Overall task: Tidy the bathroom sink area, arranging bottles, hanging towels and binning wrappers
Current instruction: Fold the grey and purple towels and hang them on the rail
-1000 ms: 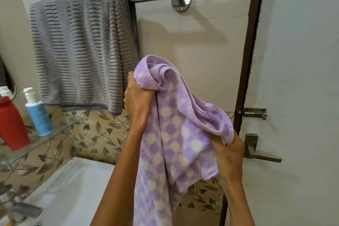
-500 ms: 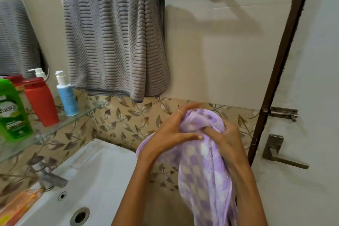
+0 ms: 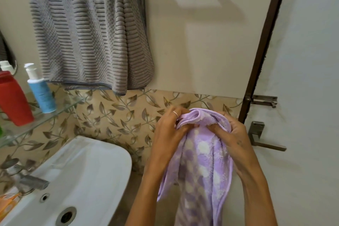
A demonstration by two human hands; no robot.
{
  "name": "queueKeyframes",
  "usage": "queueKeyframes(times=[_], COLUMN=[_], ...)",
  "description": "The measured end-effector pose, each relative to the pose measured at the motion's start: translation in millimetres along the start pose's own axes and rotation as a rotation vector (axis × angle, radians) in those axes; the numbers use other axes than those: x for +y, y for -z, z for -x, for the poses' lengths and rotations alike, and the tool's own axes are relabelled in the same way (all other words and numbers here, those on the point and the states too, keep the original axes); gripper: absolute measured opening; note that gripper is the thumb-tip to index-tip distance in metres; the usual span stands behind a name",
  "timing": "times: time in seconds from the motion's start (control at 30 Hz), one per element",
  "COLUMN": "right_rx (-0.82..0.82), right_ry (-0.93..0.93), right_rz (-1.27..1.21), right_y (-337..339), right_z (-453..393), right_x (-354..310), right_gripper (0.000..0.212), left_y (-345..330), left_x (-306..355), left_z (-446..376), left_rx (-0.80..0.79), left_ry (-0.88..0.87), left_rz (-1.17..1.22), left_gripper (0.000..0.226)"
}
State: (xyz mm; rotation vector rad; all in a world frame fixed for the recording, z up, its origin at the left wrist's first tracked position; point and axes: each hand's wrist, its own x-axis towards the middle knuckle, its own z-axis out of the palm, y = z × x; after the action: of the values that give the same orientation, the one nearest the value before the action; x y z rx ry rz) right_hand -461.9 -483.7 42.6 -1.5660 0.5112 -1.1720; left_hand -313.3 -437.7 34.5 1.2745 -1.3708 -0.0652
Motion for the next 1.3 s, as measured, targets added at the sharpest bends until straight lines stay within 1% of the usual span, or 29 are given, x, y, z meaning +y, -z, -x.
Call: queueKeyframes(times=[0.07,0.1,0.13,0.2,0.3,0.33,0.4,0.43,0.5,0.57,0.63,0.67,0.77,0.87,0.93,1.0,1.07,1.17,1.23,1.3], right_rx=[-0.018,-0.04,-0.064,-0.077,-0.012,0.006,0.009,-0.005,-0.06,-0.099,-0.086,-0.074,-0.034,0.082,0.167,0.205,0.185,0.076,-0.023,-0.134], right_ry=[-0.042,-0.064,-0.083,-0.107,-0.132,-0.137,-0.14,-0.137,-0.117,-0.11,-0.135,-0.156,-0.238,-0.298,-0.255,-0.188,-0.146,-0.132,-0.145,-0.16], right_rz=[0.0,-0.004,-0.008,-0.022,-0.021,-0.017,0.012,0.021,0.02,0.02,0.007,0.0,-0.039,-0.065,-0.026,0.086,0.146,0.146,0.109,0.084], right_y=[1.3,2.3,3.0,3.2,-0.3,-2.6,-4.3,-5.9,-9.3,-12.9,-14.6,-14.7,-9.7,2.2,11.0,16.3,18.5,16.9,16.9,17.7], right_z=[4.0,5.4,6.9,9.2,10.6,10.0,9.6,9.3,8.7,8.1,6.3,5.4,4.9,5.8,7.0,7.9,8.9,11.5,13.5,15.9], right_x=[-0.9,0.0,0.3,1.3,5.7,6.8,9.7,10.1,11.6,13.4,17.9,20.5,25.9,29.6,33.2,34.1,34.2,32.8,32.3,31.3], right_gripper=[0.02,0.02,0.021,0.021,0.023,0.027,0.039,0.038,0.026,0.022,0.022,0.024,0.022,0.019,0.014,0.015,0.018,0.022,0.017,0.01], left_y=[-1.6,-1.1,-0.2,3.3,11.5,15.1,20.6,23.6,28.3,31.4,32.3,32.6,32.6,32.5,32.3,30.8,26.9,19.0,15.4,14.5], left_x=[3.1,3.6,2.9,-0.4,-6.0,-8.7,-13.1,-15.0,-18.6,-21.1,-23.3,-24.3,-26.2,-26.0,-25.3,-24.0,-23.4,-23.5,-24.8,-26.9], left_z=[-0.4,-0.7,-0.6,0.7,5.0,6.4,7.9,8.2,8.4,10.4,14.7,17.2,22.9,25.2,25.2,24.9,24.6,24.7,25.0,25.2], left_rx=[-0.033,-0.049,-0.071,-0.164,-0.343,-0.39,-0.464,-0.489,-0.512,-0.501,-0.44,-0.393,-0.296,-0.275,-0.268,-0.263,-0.245,-0.19,-0.151,-0.127], left_ry=[0.001,0.011,0.013,0.021,0.094,0.113,0.131,0.136,0.133,0.118,0.086,0.068,0.021,0.018,0.016,0.001,0.008,0.057,0.069,0.075], left_rz=[0.018,0.035,0.036,0.038,0.189,0.244,0.294,0.293,0.281,0.275,0.275,0.279,0.291,0.308,0.317,0.314,0.315,0.329,0.309,0.298], left_gripper=[0.003,0.007,0.015,0.026,0.038,0.04,0.037,0.034,0.027,0.017,0.005,0.004,0.007,0.012,0.014,0.013,0.013,0.013,0.015,0.011])
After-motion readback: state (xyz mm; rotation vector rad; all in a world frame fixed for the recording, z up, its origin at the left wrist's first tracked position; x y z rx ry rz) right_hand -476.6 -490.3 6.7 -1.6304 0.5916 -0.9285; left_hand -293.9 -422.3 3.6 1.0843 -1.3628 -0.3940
